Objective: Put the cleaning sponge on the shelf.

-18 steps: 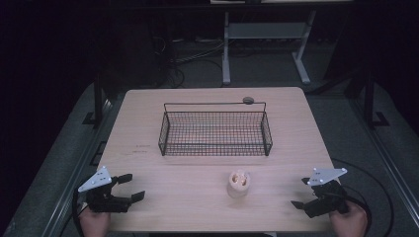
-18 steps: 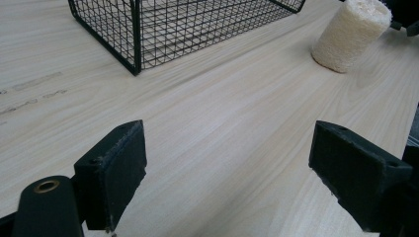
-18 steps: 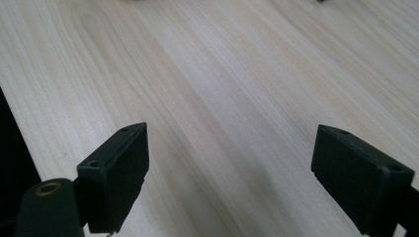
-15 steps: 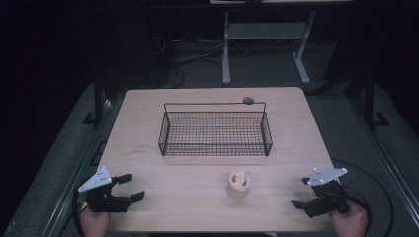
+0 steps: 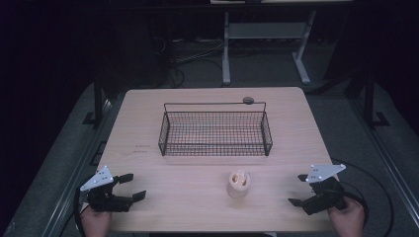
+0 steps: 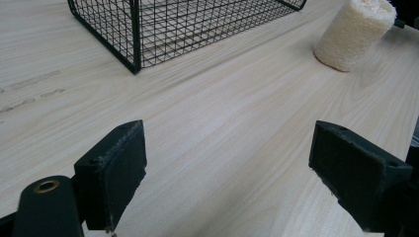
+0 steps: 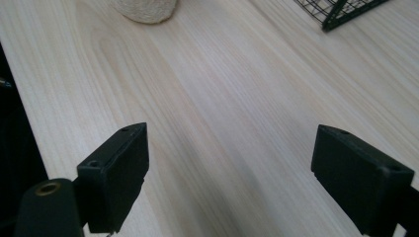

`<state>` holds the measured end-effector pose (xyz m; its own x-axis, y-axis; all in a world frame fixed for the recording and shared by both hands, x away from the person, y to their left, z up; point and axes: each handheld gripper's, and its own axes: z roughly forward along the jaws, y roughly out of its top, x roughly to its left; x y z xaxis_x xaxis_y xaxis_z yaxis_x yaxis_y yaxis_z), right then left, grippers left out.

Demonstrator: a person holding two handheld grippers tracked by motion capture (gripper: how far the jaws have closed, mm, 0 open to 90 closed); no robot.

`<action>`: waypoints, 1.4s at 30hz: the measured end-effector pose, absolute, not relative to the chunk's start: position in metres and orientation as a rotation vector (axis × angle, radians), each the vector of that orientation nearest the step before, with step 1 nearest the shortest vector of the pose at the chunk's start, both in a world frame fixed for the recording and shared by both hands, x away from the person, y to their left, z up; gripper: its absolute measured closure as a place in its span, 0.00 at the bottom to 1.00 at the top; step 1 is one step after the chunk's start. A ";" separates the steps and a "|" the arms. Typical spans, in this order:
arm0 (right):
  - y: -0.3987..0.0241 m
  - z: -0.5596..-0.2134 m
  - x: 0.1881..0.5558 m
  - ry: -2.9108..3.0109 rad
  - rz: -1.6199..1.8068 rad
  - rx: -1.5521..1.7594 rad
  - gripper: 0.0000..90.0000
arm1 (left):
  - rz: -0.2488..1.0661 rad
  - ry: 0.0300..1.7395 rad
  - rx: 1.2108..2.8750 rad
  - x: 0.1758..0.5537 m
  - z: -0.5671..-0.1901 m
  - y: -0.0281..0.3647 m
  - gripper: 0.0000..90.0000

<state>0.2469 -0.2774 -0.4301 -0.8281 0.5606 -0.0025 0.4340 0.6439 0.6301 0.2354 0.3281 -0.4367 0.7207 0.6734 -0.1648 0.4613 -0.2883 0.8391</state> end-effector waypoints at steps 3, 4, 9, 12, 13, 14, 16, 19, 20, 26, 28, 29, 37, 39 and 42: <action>-0.272 -0.428 0.250 2.682 0.933 0.818 0.16 | 0.272 0.870 1.939 0.235 -0.436 0.329 0.15; -0.271 -0.427 0.251 2.690 0.938 0.820 0.16 | 0.274 0.871 1.934 0.234 -0.436 0.329 0.15; -0.262 -0.419 0.254 2.704 0.971 0.809 0.16 | 0.276 0.872 1.933 0.235 -0.436 0.330 0.15; -0.257 -0.418 0.255 2.727 0.946 0.779 0.16 | 0.276 0.872 1.931 0.235 -0.436 0.330 0.15; -0.256 -0.418 0.256 2.731 0.941 0.779 0.16 | 0.277 0.871 1.932 0.234 -0.436 0.331 0.15; -0.254 -0.417 0.257 2.741 0.932 0.776 0.16 | 0.278 0.871 1.932 0.234 -0.436 0.331 0.15; -0.253 -0.417 0.258 2.751 0.919 0.781 0.16 | 0.279 0.869 1.932 0.234 -0.436 0.331 0.15; -0.252 -0.415 0.260 2.761 0.940 0.786 0.16 | 0.278 0.871 1.932 0.234 -0.436 0.331 0.15; -0.251 -0.414 0.260 2.771 0.947 0.785 0.16 | 0.277 0.871 1.933 0.234 -0.436 0.331 0.15; -0.247 -0.409 0.263 2.799 0.901 0.768 0.16 | 0.279 0.877 1.929 0.234 -0.435 0.332 0.15; -0.246 -0.407 0.264 2.811 0.900 0.754 0.16 | 0.279 0.877 1.928 0.234 -0.435 0.332 0.15; -0.245 -0.406 0.264 2.812 0.897 0.751 0.16 | 0.280 0.877 1.928 0.234 -0.435 0.332 0.15; -0.239 -0.401 0.267 2.832 0.874 0.693 0.16 | 0.281 0.879 1.923 0.234 -0.435 0.332 0.15; -0.236 -0.400 0.268 2.842 0.868 0.679 0.16 | 0.282 0.878 1.923 0.234 -0.435 0.333 0.15; -0.232 -0.398 0.270 2.863 0.853 0.642 0.16 | 0.281 0.879 1.921 0.234 -0.435 0.333 0.15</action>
